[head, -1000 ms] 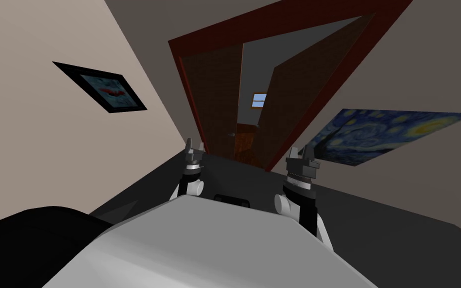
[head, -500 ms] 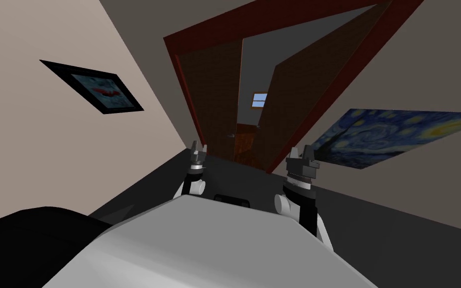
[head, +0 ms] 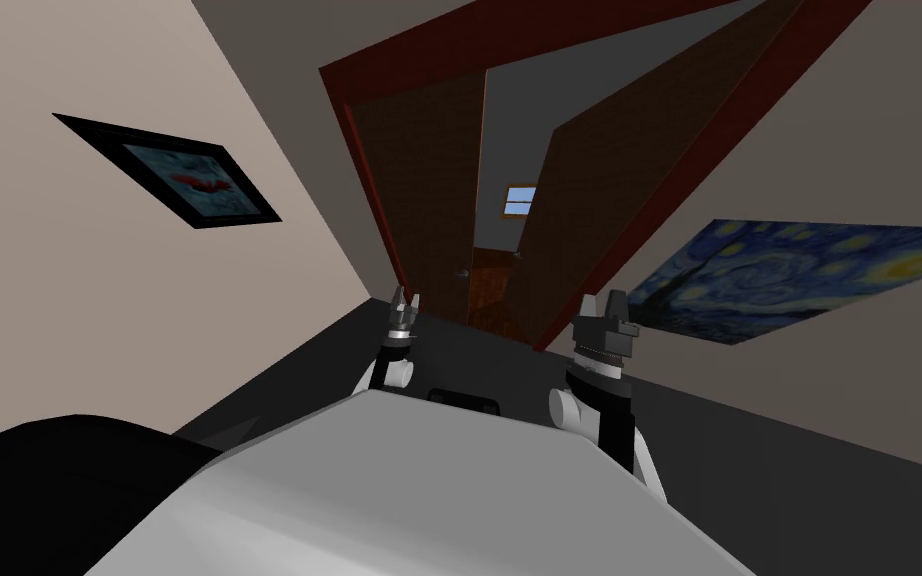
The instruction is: Push the door open
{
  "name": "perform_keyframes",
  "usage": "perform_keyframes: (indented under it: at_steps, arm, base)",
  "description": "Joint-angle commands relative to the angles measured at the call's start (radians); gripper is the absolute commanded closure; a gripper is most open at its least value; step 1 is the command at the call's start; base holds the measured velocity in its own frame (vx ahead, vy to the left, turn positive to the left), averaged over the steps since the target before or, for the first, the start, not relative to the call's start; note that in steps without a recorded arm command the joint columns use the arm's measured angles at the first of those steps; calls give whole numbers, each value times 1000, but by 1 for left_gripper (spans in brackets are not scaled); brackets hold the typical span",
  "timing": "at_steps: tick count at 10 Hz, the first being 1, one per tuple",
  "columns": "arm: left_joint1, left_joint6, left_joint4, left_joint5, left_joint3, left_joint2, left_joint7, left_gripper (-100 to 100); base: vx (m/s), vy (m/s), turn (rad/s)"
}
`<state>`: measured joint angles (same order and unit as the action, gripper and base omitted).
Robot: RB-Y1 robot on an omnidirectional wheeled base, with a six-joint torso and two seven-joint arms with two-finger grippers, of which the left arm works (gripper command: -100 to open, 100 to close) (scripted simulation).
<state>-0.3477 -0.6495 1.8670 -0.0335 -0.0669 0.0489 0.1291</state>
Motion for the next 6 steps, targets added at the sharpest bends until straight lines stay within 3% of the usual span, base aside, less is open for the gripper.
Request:
perform_keyframes:
  at_steps: [1, 6]
  arm:
    - [25, -6, -50, 4, -3, 2, -4, -100]
    - [85, -23, -201, 12, -9, 17, -8, -100]
  base:
    - [96, -3, 2]
    - [103, 8, 1]
